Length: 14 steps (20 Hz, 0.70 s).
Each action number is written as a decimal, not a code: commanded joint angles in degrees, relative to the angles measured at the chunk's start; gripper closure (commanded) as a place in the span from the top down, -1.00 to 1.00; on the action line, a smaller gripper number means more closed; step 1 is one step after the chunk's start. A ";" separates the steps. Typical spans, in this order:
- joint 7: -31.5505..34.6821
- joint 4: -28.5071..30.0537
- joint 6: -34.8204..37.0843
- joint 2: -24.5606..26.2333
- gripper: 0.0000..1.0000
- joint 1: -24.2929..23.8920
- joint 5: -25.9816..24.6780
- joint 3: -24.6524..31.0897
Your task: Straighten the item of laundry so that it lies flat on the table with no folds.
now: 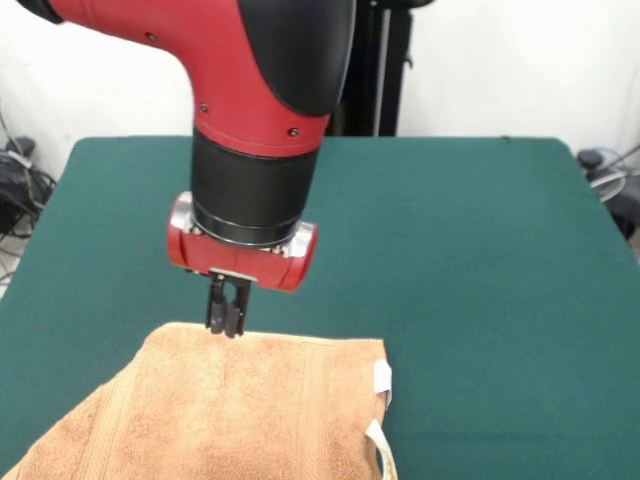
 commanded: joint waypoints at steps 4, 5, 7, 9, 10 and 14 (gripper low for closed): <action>8.00 -7.10 2.41 6.84 -1.00 -0.13 -0.72 1.18; 8.88 -6.80 1.05 7.38 -1.00 0.10 -1.12 0.75; 10.50 -5.51 -1.70 7.97 -1.00 0.40 -1.59 0.16; 10.85 -4.39 -3.47 8.25 -1.00 0.48 -1.78 0.10; 11.17 -4.02 -4.08 8.48 -1.00 0.70 -1.99 -0.24; 11.86 -3.74 -4.17 9.11 -1.00 1.24 -1.70 -1.01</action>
